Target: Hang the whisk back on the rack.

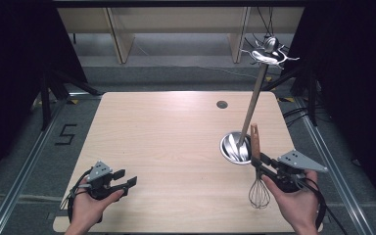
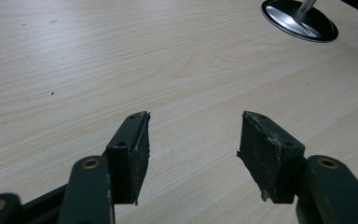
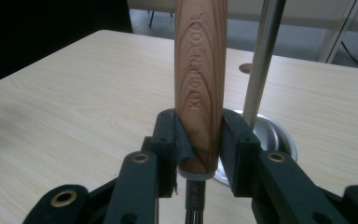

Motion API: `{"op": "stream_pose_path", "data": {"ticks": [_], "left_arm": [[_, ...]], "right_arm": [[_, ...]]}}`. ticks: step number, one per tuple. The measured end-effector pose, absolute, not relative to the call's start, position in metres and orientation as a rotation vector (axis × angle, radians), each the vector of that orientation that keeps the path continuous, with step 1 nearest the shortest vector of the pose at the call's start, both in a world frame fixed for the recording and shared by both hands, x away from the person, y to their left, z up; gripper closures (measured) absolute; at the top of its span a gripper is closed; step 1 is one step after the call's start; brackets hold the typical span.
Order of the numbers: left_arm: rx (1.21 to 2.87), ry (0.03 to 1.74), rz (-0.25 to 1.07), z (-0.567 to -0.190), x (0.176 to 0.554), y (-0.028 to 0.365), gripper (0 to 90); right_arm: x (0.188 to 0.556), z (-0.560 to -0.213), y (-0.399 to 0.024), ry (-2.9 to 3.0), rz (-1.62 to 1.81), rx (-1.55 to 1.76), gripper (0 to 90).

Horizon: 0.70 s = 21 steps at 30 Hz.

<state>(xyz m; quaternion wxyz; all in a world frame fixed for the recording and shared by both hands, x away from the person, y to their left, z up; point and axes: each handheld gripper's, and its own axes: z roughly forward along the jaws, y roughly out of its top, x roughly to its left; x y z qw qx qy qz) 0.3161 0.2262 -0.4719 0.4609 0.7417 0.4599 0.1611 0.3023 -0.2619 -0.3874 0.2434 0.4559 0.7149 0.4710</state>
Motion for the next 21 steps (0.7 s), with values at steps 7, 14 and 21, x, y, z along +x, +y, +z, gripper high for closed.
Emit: {"op": "stream_pose_path", "data": {"ticks": [7,14,21], "left_arm": [[1.832,1.118,0.404,-0.472,0.317,0.227,41.8],[1.828,1.126,0.403,-0.472,0.316,0.227,41.8],[1.828,1.136,0.400,-0.472,0.316,0.227,41.8]], "right_arm": [[0.301,-0.382,-0.264,1.916,1.316,1.283,69.9],[0.304,-0.377,-0.265,1.898,1.320,1.252,69.9],[0.304,-0.371,-0.264,1.883,1.324,1.280,69.9]]}}
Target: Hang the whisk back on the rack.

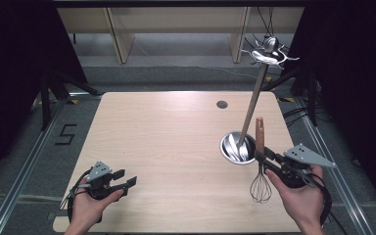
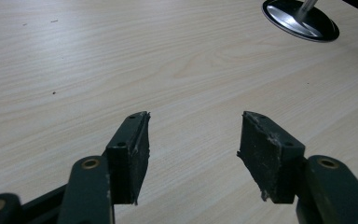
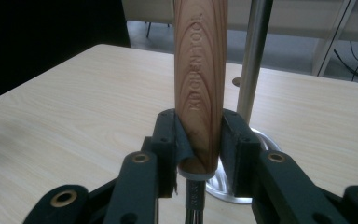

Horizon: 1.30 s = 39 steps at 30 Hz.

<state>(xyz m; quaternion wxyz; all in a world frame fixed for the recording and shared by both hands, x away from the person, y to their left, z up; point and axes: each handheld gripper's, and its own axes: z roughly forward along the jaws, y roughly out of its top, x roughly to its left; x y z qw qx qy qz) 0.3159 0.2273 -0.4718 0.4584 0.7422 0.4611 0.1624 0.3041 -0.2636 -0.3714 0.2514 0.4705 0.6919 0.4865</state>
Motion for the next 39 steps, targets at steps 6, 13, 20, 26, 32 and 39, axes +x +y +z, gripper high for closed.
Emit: {"op": "stream_pose_path", "data": {"ticks": [6,13,20,26,32,39], "left_arm": [[1.829,1.136,0.406,-0.472,0.316,0.228,41.8],[1.827,1.135,0.405,-0.472,0.316,0.228,41.7],[1.827,1.138,0.399,-0.472,0.317,0.228,41.6],[1.825,1.143,0.399,-0.472,0.317,0.227,41.6],[1.823,1.145,0.402,-0.472,0.317,0.227,41.5],[1.824,1.145,0.398,-0.472,0.317,0.227,41.4]], "right_arm": [[0.306,-0.365,-0.267,1.867,1.328,1.219,69.9],[0.305,-0.360,-0.268,1.842,1.355,1.228,69.9],[0.306,-0.354,-0.271,1.835,1.354,1.226,69.9],[0.305,-0.350,-0.271,1.816,1.369,1.259,69.9],[0.307,-0.347,-0.273,1.815,1.365,1.219,69.8],[0.308,-0.344,-0.272,1.814,1.381,1.225,69.9]]}}
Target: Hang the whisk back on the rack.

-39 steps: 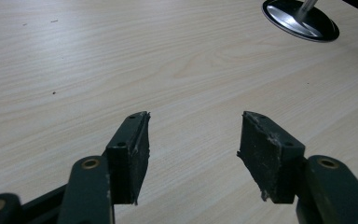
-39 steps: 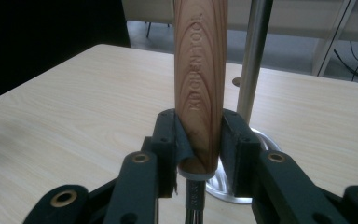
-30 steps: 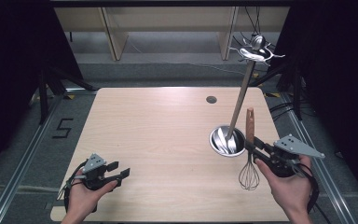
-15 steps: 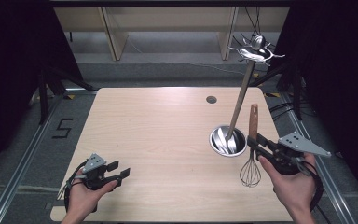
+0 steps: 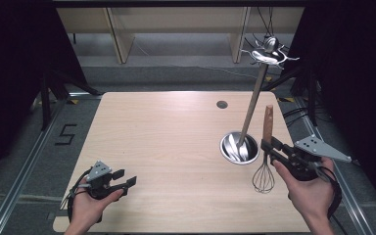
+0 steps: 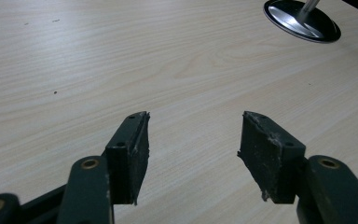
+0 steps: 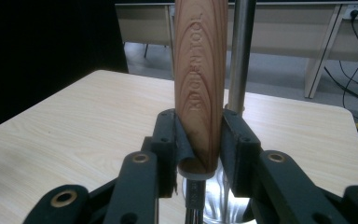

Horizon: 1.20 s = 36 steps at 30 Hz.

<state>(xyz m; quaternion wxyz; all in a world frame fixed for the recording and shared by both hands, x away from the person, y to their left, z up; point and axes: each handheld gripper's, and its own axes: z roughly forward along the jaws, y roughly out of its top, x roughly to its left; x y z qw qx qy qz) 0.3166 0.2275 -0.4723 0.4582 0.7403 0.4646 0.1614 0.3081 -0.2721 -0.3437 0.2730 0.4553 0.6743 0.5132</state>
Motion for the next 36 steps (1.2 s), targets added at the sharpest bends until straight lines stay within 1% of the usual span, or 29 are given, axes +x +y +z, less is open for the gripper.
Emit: {"op": "stream_pose_path", "data": {"ticks": [12,13,19,27,36], "left_arm": [[1.814,1.152,0.398,-0.472,0.317,0.227,41.5],[1.829,1.129,0.408,-0.472,0.317,0.228,41.5],[1.824,1.127,0.406,-0.472,0.318,0.228,41.3],[1.808,1.162,0.406,-0.472,0.316,0.228,41.3],[1.810,1.159,0.407,-0.472,0.317,0.229,41.3]], "right_arm": [[0.308,-0.338,-0.273,1.797,1.384,1.225,69.8],[0.309,-0.337,-0.273,1.794,1.388,1.230,69.8],[0.309,-0.332,-0.273,1.781,1.387,1.225,69.8],[0.310,-0.327,-0.272,1.769,1.401,1.219,69.9],[0.311,-0.322,-0.274,1.755,1.403,1.207,69.9]]}}
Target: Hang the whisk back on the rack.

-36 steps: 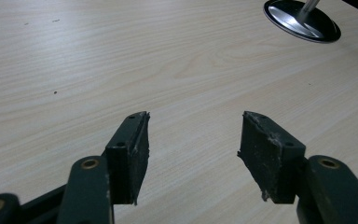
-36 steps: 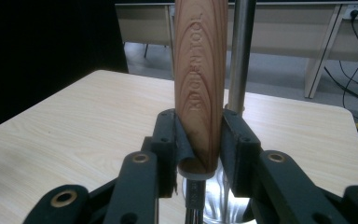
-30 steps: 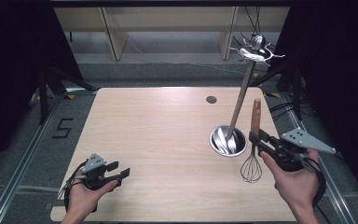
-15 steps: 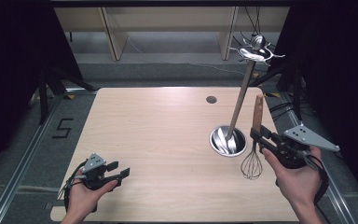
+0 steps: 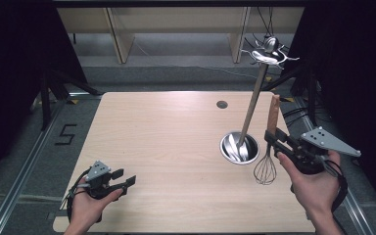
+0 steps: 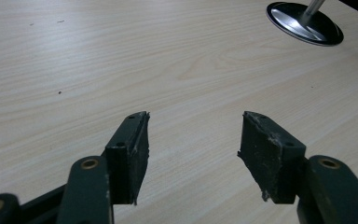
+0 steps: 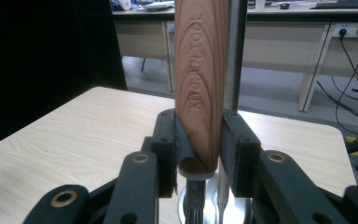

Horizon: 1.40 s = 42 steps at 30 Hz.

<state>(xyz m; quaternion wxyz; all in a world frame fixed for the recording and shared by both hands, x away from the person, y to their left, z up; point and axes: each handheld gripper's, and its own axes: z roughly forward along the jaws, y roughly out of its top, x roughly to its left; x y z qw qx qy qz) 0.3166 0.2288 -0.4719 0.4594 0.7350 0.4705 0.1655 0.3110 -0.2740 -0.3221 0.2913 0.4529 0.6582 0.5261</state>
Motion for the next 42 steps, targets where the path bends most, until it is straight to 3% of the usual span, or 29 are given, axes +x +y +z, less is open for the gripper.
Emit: {"op": "stream_pose_path", "data": {"ticks": [42], "left_arm": [[1.811,1.159,0.411,-0.471,0.316,0.229,41.2]], "right_arm": [[0.323,-0.290,-0.279,1.708,1.411,1.195,69.9]]}}
